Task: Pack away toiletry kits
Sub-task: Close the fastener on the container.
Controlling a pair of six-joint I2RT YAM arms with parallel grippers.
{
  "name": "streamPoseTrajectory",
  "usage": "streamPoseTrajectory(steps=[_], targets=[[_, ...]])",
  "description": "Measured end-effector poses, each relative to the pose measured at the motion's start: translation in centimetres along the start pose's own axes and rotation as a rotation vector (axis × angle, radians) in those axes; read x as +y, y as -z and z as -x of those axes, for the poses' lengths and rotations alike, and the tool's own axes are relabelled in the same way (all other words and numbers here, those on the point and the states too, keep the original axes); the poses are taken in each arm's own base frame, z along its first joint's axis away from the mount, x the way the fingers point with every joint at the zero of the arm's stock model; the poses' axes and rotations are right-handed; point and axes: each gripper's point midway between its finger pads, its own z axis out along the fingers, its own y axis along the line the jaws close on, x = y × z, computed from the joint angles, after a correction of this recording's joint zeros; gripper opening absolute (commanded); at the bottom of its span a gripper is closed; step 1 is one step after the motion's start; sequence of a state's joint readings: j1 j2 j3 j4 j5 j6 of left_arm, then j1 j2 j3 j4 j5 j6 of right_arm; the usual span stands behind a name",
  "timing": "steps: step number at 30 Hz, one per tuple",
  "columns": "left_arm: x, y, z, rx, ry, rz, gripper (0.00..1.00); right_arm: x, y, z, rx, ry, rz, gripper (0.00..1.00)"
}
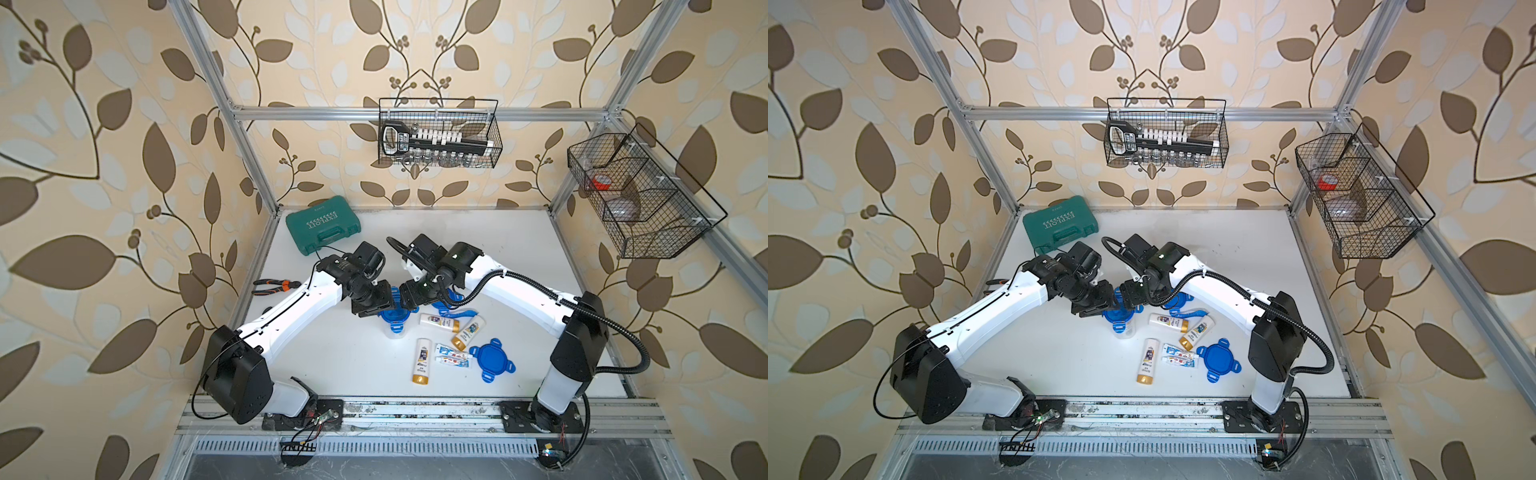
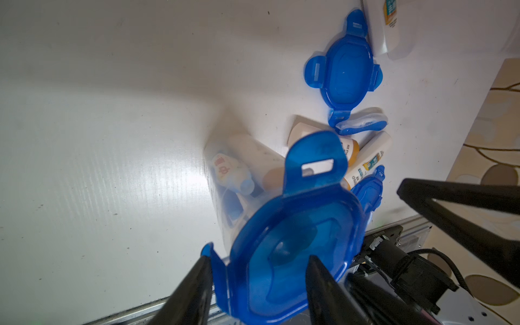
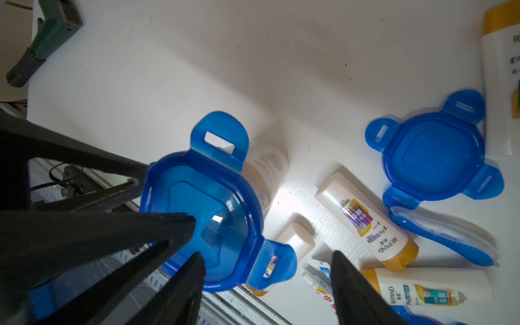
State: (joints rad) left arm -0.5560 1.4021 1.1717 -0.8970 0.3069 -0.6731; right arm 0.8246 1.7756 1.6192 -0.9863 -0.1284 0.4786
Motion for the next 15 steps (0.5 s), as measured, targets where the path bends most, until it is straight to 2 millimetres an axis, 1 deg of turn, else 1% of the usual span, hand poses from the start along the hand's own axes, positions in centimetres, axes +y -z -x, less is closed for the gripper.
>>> streamPoseTrajectory(steps=[5, 9, 15], targets=[[0.0, 0.0, 0.0, -0.001, 0.000, -0.001, 0.54, 0.2, -0.9, -0.7, 0.026, -0.007, 0.025, 0.47], [0.0, 0.0, 0.0, -0.001, 0.001, 0.000, 0.54, 0.2, -1.1, -0.9, 0.032, -0.021, 0.043, 0.46], [0.0, 0.0, 0.0, 0.000, 0.003, 0.000, 0.54, 0.1, -1.1, -0.8, 0.027, -0.041, 0.061, 0.40]])
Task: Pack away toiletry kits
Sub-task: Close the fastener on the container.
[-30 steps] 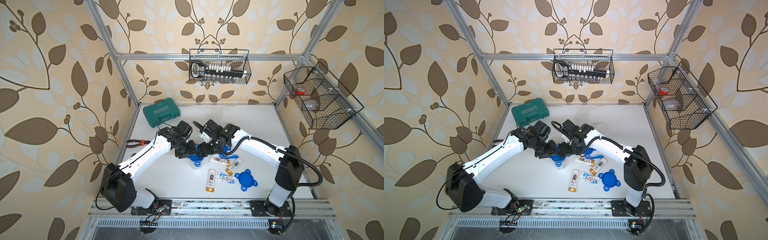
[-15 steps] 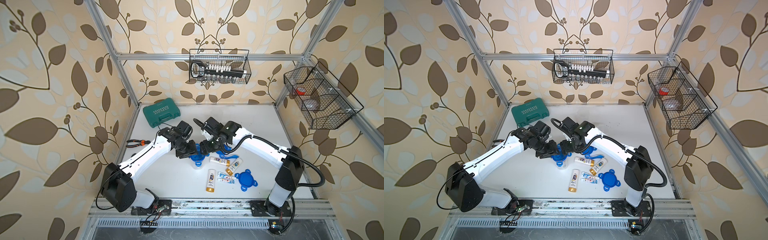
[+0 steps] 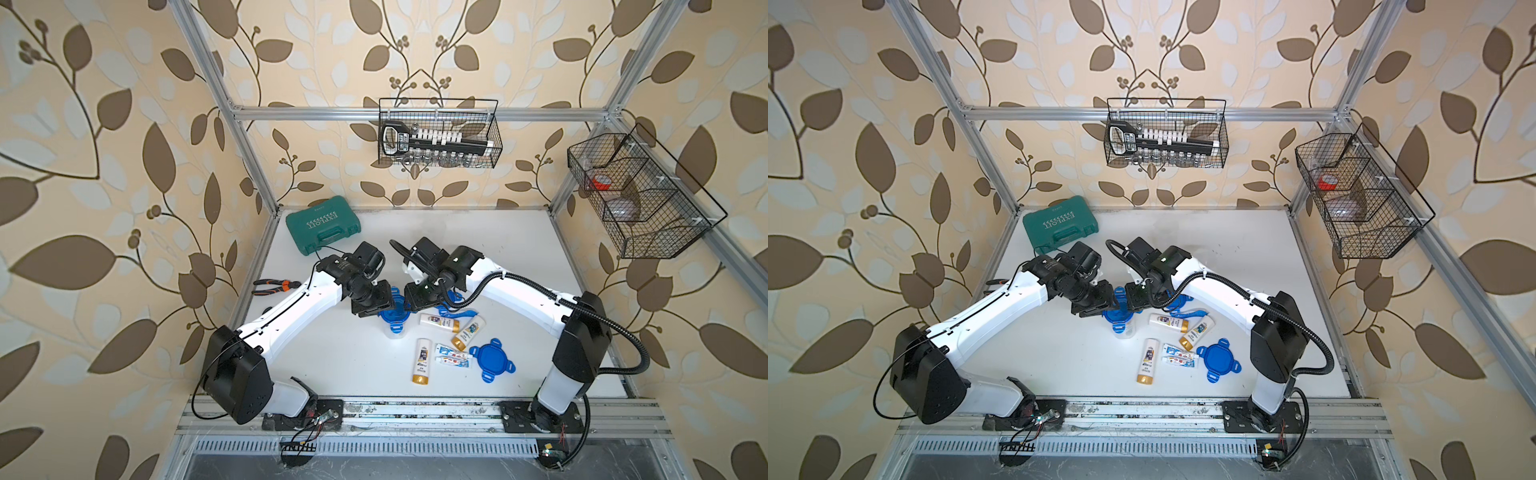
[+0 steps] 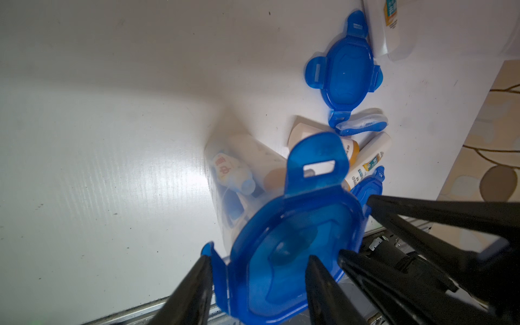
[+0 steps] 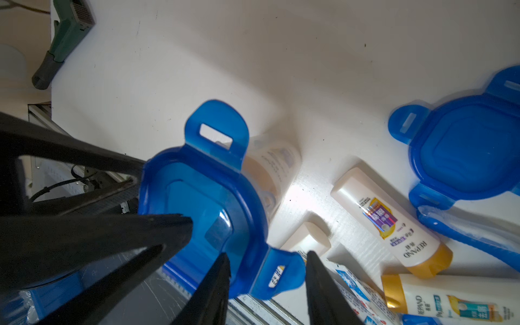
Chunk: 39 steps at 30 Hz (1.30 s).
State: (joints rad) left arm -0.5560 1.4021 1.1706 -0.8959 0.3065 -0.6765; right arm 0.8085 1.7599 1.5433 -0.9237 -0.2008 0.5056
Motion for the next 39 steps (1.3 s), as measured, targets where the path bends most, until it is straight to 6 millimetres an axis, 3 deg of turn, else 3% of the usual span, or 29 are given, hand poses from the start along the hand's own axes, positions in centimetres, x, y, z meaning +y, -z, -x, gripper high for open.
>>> streamPoseTrajectory(steps=[9, 26, 31, 39], targets=[[0.0, 0.0, 0.0, 0.000, 0.005, 0.000, 0.54, 0.1, -0.1, -0.2, 0.002, -0.029, 0.043, 0.39], [0.0, -0.1, 0.1, -0.004, 0.007, -0.004, 0.53, 0.4, -0.3, -0.3, 0.004, -0.034, 0.071, 0.47], [-0.3, -0.2, 0.2, -0.007, 0.004, -0.022, 0.52, 0.0, 0.0, -0.3, -0.001, -0.037, 0.055, 0.57], [-0.5, -0.3, 0.1, -0.001, 0.003, -0.033, 0.51, -0.6, 1.5, -0.8, -0.015, -0.035, 0.020, 0.52]])
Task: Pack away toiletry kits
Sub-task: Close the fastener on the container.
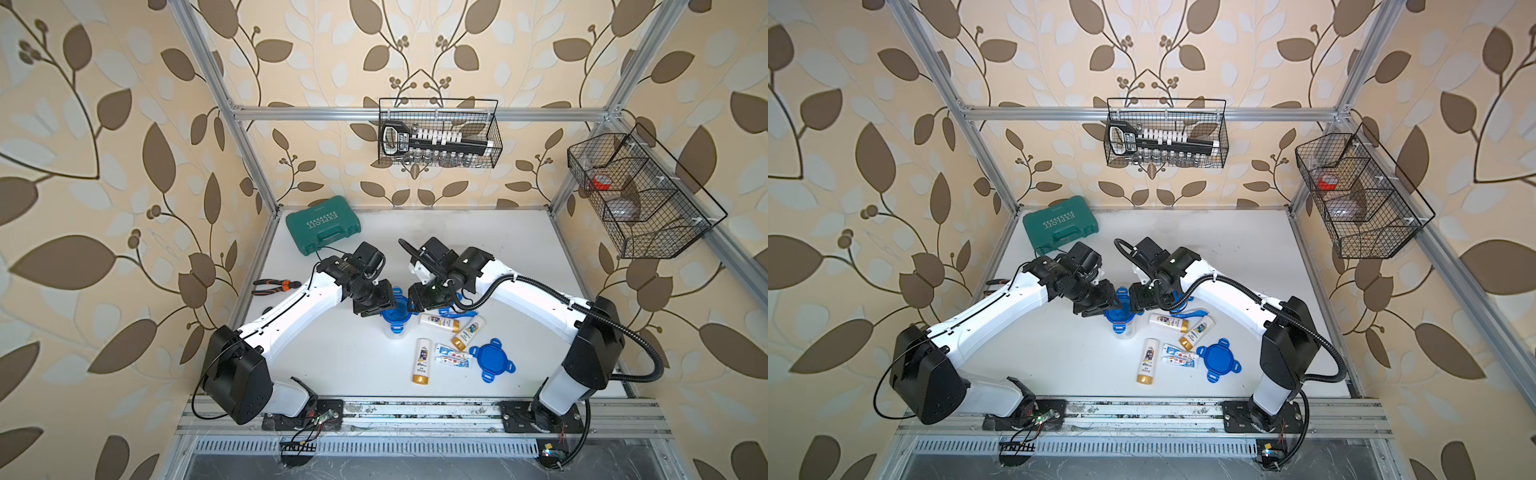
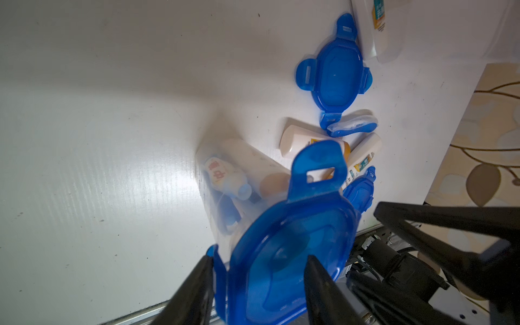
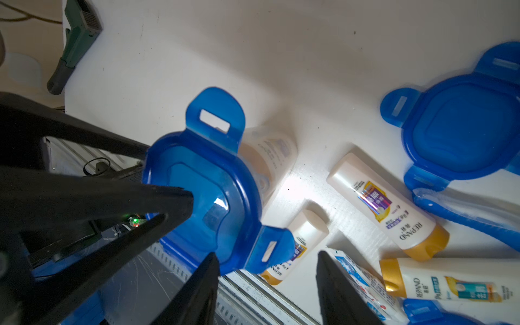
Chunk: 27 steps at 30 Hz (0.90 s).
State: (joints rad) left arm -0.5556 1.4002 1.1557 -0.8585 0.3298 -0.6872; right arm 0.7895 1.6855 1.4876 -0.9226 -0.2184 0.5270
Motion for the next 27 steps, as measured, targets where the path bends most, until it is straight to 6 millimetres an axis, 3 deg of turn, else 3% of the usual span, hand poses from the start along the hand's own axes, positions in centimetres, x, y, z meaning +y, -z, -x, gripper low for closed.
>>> streamPoseTrajectory(steps=[7, 27], targets=[[-0.1, -0.1, 0.0, 0.000, -0.001, -0.006, 0.51, 1.0, 0.0, 0.0, -0.007, -0.017, 0.060, 0.43], [0.0, -0.2, -0.1, -0.003, 0.001, -0.019, 0.51, 1.5, -2.1, -0.8, 0.048, -0.089, 0.173, 0.40]])
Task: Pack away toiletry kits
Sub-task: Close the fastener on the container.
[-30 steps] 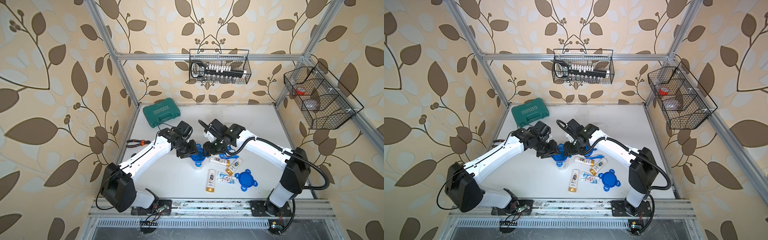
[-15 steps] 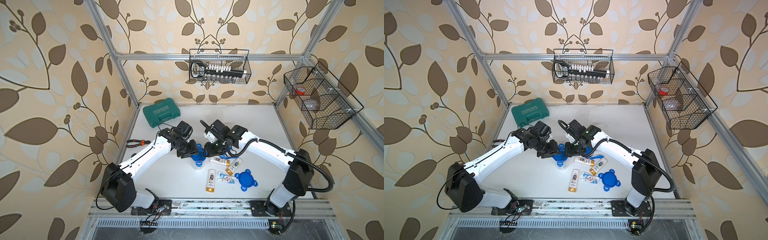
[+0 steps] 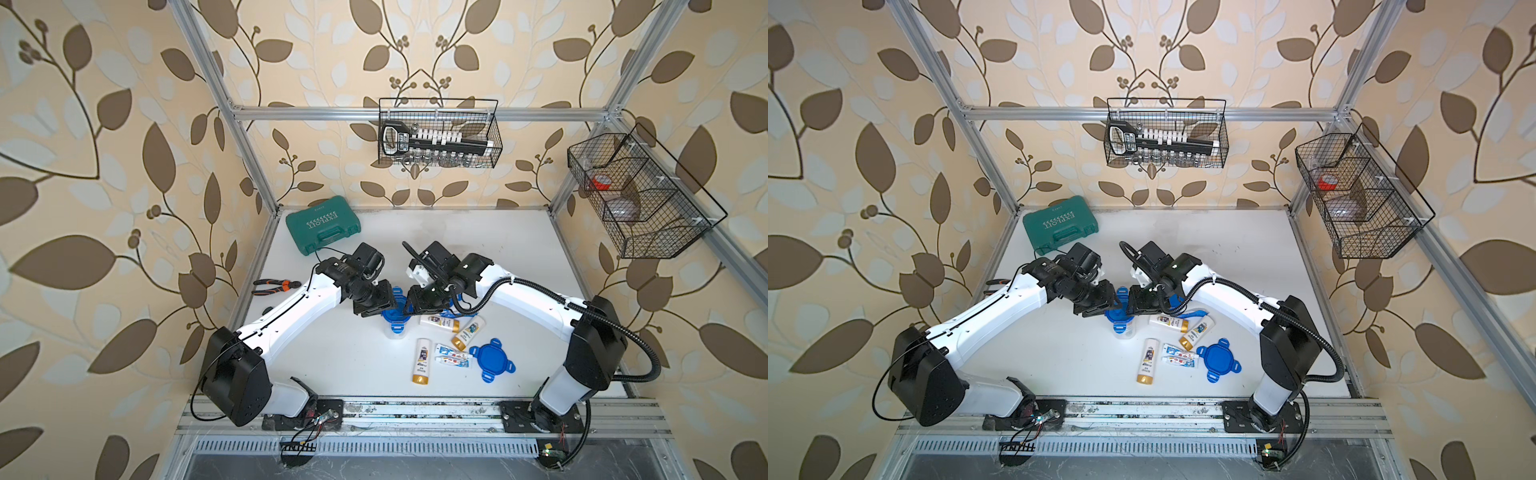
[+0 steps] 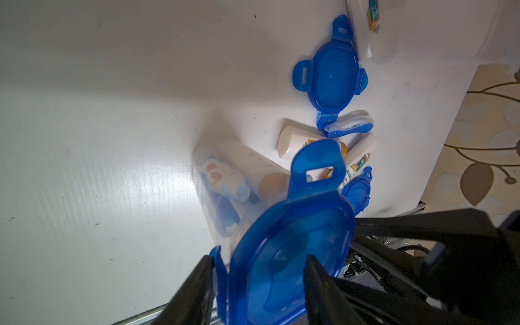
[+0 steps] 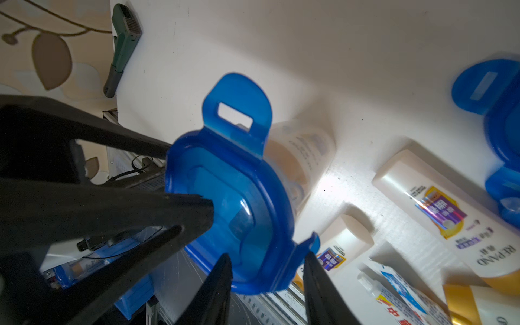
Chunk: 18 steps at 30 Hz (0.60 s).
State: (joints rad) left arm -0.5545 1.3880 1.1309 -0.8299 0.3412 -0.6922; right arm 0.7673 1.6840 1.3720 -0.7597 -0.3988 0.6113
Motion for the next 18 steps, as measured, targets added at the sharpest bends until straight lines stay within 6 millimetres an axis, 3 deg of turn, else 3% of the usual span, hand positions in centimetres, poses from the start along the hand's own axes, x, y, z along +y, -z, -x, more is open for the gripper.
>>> streamPoseTrajectory(steps=[18], targets=[[0.00, -0.31, -0.16, -0.030, 0.088, -0.109, 0.54, 0.53, -0.51, -0.05, -0.017, -0.024, 0.108, 0.39]])
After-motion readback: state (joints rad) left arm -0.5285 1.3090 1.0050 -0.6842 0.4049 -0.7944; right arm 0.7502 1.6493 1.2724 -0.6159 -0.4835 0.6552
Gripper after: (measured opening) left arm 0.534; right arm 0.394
